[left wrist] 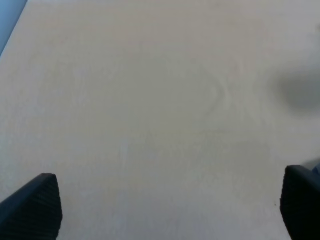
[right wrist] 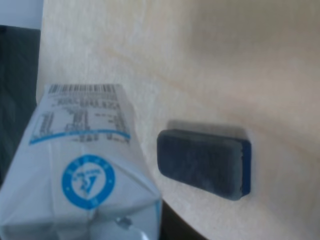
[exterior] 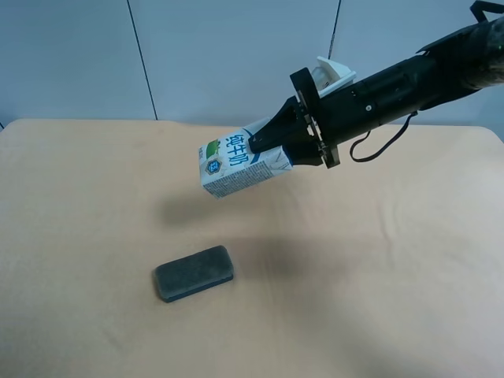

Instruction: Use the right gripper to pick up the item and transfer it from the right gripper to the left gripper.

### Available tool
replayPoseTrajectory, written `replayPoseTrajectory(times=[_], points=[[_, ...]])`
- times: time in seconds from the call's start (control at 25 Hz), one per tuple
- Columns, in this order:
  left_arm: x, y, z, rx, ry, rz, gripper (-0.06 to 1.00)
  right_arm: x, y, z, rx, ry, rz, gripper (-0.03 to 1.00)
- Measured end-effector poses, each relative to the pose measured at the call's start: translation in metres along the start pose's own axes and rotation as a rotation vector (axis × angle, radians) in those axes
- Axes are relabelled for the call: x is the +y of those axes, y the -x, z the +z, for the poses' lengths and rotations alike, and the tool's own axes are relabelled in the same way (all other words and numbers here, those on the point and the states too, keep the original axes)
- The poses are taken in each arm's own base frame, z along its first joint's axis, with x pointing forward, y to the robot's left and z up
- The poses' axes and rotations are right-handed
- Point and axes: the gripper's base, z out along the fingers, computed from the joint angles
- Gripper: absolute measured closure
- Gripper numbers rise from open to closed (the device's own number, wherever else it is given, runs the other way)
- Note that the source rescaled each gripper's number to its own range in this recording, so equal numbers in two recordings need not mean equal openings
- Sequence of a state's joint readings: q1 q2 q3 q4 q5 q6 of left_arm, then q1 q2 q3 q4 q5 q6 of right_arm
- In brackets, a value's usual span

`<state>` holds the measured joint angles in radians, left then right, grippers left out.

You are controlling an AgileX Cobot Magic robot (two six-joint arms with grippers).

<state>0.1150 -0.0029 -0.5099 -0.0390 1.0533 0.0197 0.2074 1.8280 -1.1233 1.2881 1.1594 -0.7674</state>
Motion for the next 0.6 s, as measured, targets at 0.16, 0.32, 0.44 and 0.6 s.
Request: replayPoseTrajectory(times=[0.16, 0.32, 0.44, 0.6], points=[[-0.002, 0.008, 0.004, 0.023, -0.023, -0.058, -0.02, 0.001, -0.001, 0.0, 0.007, 0.009, -0.015, 0.97], [-0.013, 0.021, 0.029, 0.185, -0.143, -0.118, 0.0, 0.001, -0.001, 0.0, 0.007, 0.01, -0.052, 0.97], [-0.024, 0.033, 0.053, 0.271, -0.273, -0.13, 0.0, 0.001, -0.001, 0.0, 0.007, 0.01, -0.067, 0.97], [-0.039, 0.048, 0.084, 0.314, -0.463, -0.165, 0.0, 0.001, -0.001, 0.0, 0.006, 0.01, -0.077, 0.97]])
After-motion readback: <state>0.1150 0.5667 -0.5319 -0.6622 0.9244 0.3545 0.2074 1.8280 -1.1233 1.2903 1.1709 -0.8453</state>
